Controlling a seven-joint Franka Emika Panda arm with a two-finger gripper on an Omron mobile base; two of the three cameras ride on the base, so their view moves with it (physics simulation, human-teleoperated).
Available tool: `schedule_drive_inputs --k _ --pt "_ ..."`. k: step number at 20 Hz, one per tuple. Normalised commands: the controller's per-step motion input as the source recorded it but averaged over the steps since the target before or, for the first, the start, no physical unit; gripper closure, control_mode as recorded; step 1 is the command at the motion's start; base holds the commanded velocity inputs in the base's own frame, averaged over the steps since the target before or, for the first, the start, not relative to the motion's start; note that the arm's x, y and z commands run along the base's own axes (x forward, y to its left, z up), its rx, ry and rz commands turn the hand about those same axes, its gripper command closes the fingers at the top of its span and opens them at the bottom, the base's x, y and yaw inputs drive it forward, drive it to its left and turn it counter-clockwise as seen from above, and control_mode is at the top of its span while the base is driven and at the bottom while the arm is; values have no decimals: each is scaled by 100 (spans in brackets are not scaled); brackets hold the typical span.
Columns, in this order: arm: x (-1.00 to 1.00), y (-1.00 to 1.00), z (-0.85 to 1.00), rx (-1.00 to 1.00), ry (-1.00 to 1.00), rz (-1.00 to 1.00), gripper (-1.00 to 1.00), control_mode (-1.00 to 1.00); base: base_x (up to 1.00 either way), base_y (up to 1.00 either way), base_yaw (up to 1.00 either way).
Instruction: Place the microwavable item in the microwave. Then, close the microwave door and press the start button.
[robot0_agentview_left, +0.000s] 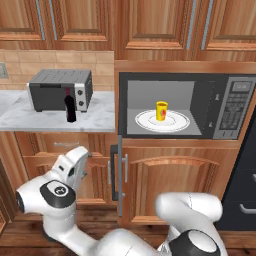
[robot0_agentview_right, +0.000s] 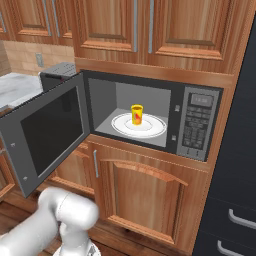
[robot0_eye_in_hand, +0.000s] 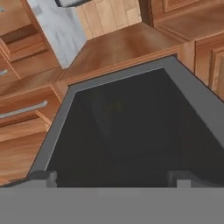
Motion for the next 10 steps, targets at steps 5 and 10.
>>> schedule_drive_inputs --k 5,10 --pt "69 -25 -7 0 17 0 -100 -100 0 0 0" --pt "52 -76 -9 0 12 0 -100 -100 0 0 0"
